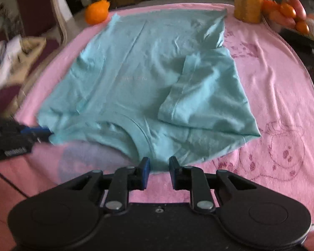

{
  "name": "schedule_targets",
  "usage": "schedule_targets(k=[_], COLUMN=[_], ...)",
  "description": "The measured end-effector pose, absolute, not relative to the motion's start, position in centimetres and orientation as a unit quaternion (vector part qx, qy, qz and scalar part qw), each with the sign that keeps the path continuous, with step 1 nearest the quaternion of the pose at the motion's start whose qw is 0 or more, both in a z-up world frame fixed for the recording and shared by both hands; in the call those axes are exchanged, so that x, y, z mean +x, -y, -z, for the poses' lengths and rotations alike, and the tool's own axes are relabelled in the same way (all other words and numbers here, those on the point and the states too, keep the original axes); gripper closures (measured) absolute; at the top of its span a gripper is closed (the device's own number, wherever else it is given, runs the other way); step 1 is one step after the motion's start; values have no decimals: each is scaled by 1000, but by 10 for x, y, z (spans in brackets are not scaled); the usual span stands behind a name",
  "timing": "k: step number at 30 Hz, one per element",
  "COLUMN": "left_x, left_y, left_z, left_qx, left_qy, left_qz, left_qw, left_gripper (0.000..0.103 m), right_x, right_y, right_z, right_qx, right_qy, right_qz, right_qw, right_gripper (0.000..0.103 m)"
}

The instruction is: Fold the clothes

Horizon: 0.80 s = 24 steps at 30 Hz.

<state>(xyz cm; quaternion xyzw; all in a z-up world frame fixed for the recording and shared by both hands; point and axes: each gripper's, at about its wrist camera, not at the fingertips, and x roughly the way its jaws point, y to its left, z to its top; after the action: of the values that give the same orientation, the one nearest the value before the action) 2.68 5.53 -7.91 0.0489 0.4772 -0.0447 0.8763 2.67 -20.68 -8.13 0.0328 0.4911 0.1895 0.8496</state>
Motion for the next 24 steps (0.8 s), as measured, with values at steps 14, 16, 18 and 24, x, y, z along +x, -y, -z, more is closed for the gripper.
schedule_targets(k=[14,16,18,24], left_x=[221,252,284,376], left_y=[-129,-134,-140,-156], left_z=[9,24,40,85], left_qx=[-36,-38,-39,-45], left_qy=[-375,-382,-389,-411], left_qz=[-50,-59,-68,-97], left_qw=[925,921,918,905], left_gripper=[60,59,58,53], right_x=[214,252,290,378], right_y=[239,235,234,245], right_z=[-38,-26,-5,75], right_qx=[213,205,195,219], right_qy=[-337,-325,-318,-347], right_qz=[-116,-92,-57,12], right_qw=[910,919,926,912], right_gripper=[80,80,80,80])
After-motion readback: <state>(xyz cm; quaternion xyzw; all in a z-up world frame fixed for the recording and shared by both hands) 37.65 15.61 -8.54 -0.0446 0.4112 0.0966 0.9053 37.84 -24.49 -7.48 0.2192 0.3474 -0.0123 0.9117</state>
